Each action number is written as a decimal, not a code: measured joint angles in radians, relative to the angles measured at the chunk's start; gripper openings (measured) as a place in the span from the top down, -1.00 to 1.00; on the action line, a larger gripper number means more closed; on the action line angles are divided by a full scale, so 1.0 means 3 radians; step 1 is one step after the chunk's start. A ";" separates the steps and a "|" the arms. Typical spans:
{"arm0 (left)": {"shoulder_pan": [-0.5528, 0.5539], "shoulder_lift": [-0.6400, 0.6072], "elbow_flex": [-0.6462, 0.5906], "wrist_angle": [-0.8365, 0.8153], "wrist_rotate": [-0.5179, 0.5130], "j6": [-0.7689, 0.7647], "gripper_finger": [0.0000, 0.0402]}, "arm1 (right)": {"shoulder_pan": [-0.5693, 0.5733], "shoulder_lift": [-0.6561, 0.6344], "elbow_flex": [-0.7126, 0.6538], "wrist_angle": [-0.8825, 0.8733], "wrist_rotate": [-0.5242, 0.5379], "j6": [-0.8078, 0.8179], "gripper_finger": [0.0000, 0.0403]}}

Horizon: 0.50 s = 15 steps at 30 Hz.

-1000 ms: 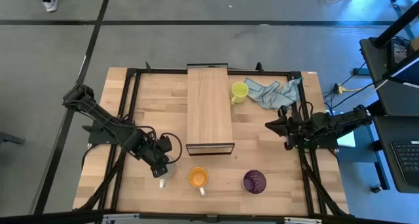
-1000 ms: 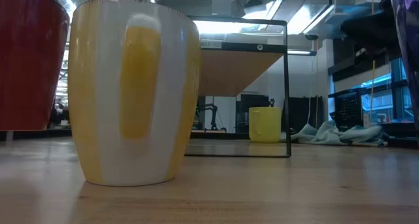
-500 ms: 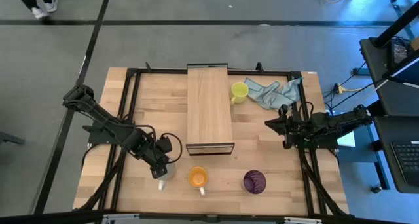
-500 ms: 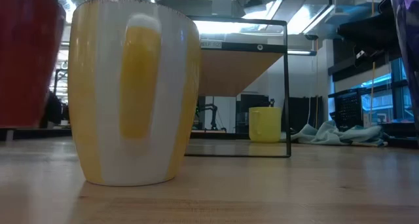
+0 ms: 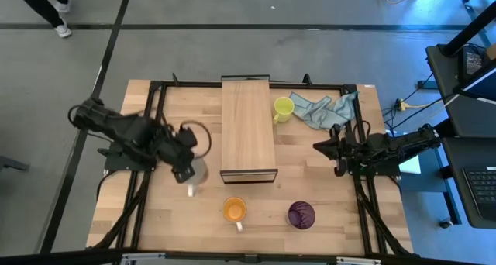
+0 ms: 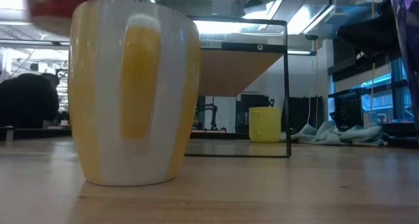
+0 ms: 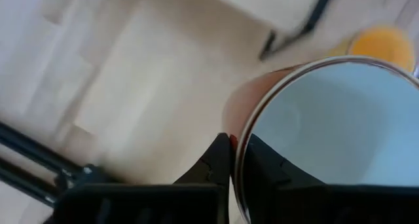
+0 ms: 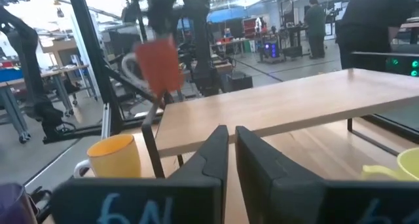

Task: Stack small to large cups/mugs on shelf
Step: Put the orange mug on the shelf

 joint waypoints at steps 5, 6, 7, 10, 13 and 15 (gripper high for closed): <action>0.0441 0.0034 0.0289 -0.0002 -0.0034 0.0433 0.93 | 0.0000 0.0000 0.0000 -0.0114 0.0000 0.0019 0.84; 0.0545 0.0059 0.0343 -0.0003 -0.0034 0.0549 0.93 | 0.0000 0.0000 0.0000 -0.0114 -0.0001 0.0021 0.84; 0.0637 0.0092 0.0399 -0.0001 -0.0033 0.0659 0.93 | 0.0000 0.0000 0.0000 -0.0110 -0.0001 0.0022 0.84; 0.0860 0.0169 0.0535 0.0012 -0.0035 0.0933 0.93 | 0.0000 0.0000 0.0000 -0.0106 -0.0001 0.0022 0.84; 0.0985 0.0180 0.0564 0.0004 0.0022 0.1141 0.93 | 0.0000 0.0000 0.0000 -0.0105 -0.0005 0.0035 0.84; 0.1030 0.0187 0.0562 -0.0007 0.0078 0.1229 0.93 | 0.0000 -0.0001 0.0000 -0.0105 -0.0013 0.0119 0.84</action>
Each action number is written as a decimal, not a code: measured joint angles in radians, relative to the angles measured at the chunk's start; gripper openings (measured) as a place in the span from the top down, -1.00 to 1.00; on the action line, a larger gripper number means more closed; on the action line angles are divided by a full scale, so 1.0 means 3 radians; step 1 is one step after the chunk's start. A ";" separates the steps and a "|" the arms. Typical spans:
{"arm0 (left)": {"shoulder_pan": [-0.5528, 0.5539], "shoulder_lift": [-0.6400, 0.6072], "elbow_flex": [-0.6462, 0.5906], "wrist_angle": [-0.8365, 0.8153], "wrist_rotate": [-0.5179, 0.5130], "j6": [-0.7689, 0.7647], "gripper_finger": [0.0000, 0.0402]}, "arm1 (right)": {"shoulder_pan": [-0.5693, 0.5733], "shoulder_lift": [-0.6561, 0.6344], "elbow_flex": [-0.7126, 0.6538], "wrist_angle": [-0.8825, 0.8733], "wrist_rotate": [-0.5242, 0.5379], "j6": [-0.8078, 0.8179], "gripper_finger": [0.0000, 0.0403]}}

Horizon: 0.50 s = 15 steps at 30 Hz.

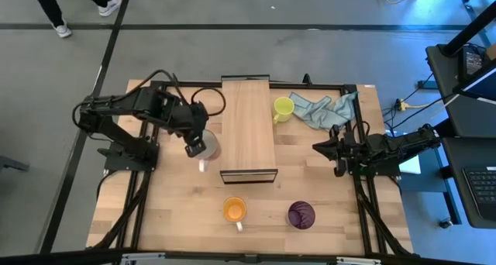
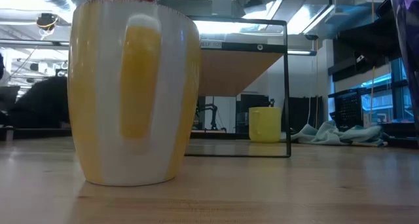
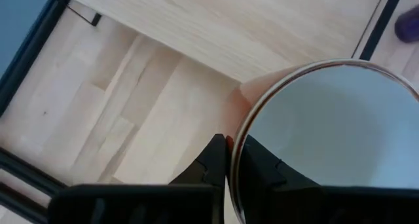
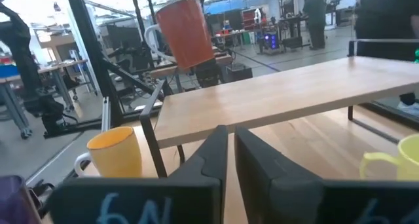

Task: Stack small to large cups/mugs on shelf
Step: Put the orange mug on the shelf

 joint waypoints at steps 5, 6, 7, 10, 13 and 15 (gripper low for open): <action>0.0116 0.0000 0.0000 0.0010 0.0006 0.0183 0.93 | 0.0000 0.0001 0.0000 0.0001 0.0001 0.0079 0.84; 0.0149 0.0000 0.0000 0.0011 0.0009 0.0213 0.93 | 0.0000 0.0001 0.0000 0.0001 0.0001 0.0079 0.84; 0.0179 0.0007 0.0000 0.0011 0.0011 0.0253 0.93 | 0.0000 0.0001 0.0000 0.0001 0.0001 0.0079 0.84; 0.0251 0.0028 -0.0004 0.0037 0.0028 0.0381 0.93 | 0.0000 0.0001 0.0000 0.0003 0.0001 0.0080 0.84; 0.0358 0.0060 -0.0003 0.0275 0.0077 0.0603 0.93 | 0.0000 0.0001 0.0000 0.0004 0.0003 0.0080 0.84; 0.0435 0.0127 -0.0003 0.0473 0.0125 0.0746 0.93 | 0.0000 0.0001 -0.0001 0.0004 0.0003 0.0080 0.84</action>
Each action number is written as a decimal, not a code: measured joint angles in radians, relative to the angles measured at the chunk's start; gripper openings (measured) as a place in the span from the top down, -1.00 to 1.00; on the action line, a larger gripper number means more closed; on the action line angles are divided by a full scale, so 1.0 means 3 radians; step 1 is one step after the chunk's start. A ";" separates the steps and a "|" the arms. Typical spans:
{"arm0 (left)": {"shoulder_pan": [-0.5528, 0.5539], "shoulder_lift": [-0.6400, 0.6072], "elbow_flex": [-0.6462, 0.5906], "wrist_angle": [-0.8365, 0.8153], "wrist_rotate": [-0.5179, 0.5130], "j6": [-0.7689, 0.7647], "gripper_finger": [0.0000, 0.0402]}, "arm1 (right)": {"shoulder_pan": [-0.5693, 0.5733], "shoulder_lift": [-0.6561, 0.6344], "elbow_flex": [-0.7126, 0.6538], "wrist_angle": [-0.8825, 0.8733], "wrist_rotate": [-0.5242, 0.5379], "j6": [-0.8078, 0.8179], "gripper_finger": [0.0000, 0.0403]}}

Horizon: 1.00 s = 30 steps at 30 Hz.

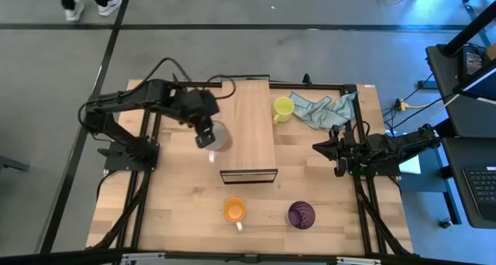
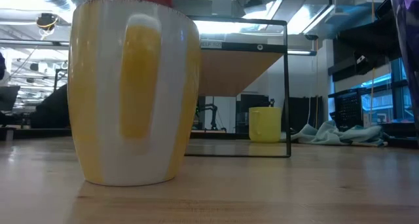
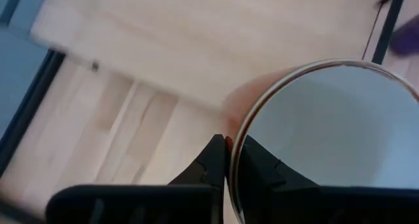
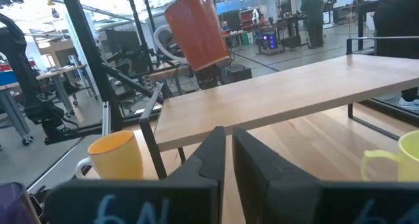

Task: Stack small to large cups/mugs on shelf
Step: Put the orange mug on the shelf

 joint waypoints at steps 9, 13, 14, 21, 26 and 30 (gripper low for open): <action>0.0327 0.0337 0.0000 0.0209 0.0228 0.0567 0.93 | 0.0000 -0.0001 0.0001 0.0026 -0.0056 0.0171 0.84; 0.0442 0.0348 0.0000 0.0506 0.0278 0.0710 0.93 | 0.0001 0.0000 0.0000 0.0025 -0.0198 0.0257 0.84; 0.0477 0.0353 0.0000 0.0564 0.0320 0.0740 0.93 | 0.0001 0.0000 0.0001 0.0025 -0.0203 0.0278 0.84; 0.0676 0.0361 0.0000 0.0708 0.0306 0.0949 0.93 | 0.0001 0.0000 0.0001 0.0019 -0.0276 0.0519 0.84; 0.0845 0.0435 0.0001 0.0870 0.0312 0.1080 0.93 | 0.0001 0.0000 0.0001 0.0027 -0.0602 0.0624 0.84; 0.0974 0.0500 0.0002 0.1037 0.0315 0.1201 0.93 | 0.0003 0.0000 0.0001 0.0088 -0.0808 0.0615 0.84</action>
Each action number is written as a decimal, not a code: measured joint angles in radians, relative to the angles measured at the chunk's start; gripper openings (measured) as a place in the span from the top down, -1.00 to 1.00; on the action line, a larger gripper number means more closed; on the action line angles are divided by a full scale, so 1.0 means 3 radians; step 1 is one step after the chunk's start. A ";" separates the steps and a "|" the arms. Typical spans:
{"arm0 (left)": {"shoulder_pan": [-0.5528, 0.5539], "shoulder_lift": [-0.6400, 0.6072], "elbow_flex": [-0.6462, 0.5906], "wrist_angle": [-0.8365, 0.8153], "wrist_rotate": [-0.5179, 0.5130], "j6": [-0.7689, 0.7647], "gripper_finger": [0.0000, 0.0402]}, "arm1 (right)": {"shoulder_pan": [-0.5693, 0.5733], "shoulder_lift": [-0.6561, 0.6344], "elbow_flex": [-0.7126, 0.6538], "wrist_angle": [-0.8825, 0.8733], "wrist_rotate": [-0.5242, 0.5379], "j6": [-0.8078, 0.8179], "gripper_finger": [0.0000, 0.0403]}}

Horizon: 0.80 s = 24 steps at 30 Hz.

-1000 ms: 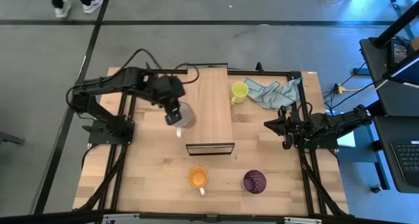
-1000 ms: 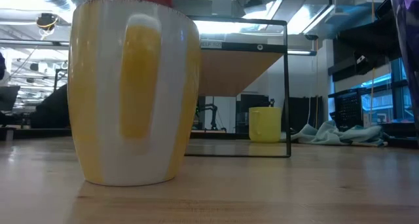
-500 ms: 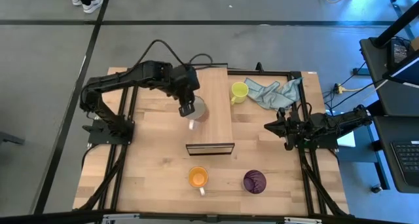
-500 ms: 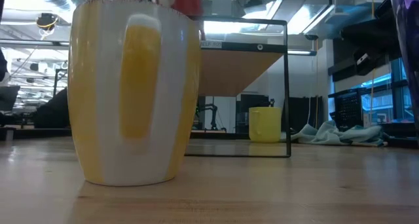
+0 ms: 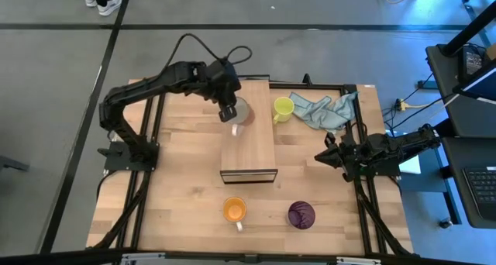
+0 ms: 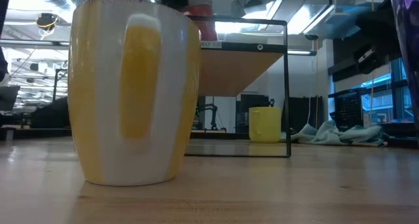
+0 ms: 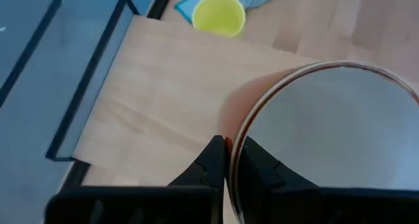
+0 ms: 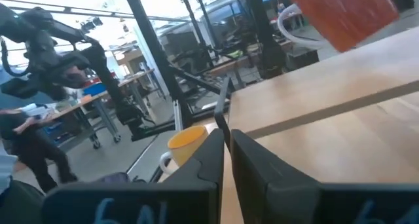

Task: Stack small to large cups/mugs on shelf
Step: Put the orange mug on the shelf

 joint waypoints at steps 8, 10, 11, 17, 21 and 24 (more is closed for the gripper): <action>0.0206 0.0134 -0.0002 -0.0065 0.0175 0.0097 0.93 | -0.0001 0.0004 0.0000 0.0026 -0.0001 0.0003 0.84; 0.0208 0.0134 -0.0002 -0.0040 0.0175 0.0113 0.93 | -0.0001 0.0010 0.0000 0.0008 -0.0005 0.0008 0.84; 0.0208 0.0134 -0.0002 -0.0024 0.0175 0.0113 0.93 | -0.0001 0.0010 0.0000 0.0012 -0.0007 0.0009 0.84; 0.0205 0.0133 -0.0002 -0.0046 0.0329 0.0096 0.93 | -0.0001 0.0017 0.0000 0.0009 -0.0006 0.0009 0.84; 0.0173 0.0130 -0.0002 -0.0042 0.0380 0.0087 0.93 | -0.0001 0.0017 0.0000 -0.0005 -0.0006 0.0009 0.84; 0.0131 0.0127 -0.0002 -0.0057 0.0556 0.0053 0.93 | -0.0001 0.0017 0.0000 -0.0012 -0.0006 0.0009 0.84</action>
